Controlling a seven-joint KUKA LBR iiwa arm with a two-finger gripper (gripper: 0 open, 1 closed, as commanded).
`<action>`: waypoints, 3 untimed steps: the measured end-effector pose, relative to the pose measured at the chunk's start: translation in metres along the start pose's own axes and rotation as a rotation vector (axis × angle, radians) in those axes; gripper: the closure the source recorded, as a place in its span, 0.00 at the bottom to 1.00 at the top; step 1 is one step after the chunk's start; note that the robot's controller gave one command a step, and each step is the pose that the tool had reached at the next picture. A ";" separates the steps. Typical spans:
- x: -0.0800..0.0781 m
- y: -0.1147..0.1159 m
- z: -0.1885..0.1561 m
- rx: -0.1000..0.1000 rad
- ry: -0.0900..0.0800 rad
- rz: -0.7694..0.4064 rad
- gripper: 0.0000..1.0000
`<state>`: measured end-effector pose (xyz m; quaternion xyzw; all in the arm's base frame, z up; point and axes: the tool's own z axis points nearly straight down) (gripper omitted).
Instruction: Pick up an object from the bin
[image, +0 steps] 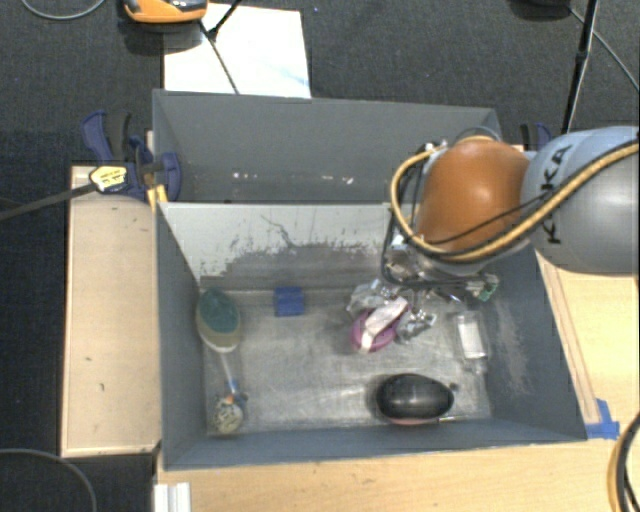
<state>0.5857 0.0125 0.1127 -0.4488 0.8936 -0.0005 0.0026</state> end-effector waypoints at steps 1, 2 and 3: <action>-0.001 -0.001 -0.054 0.002 -0.001 0.013 1.00; -0.002 -0.002 -0.072 0.000 0.000 0.021 1.00; -0.003 -0.002 -0.080 0.001 -0.002 0.027 1.00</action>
Offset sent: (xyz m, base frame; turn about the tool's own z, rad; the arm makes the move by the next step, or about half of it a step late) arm 0.0000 0.0001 0.0505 0.0000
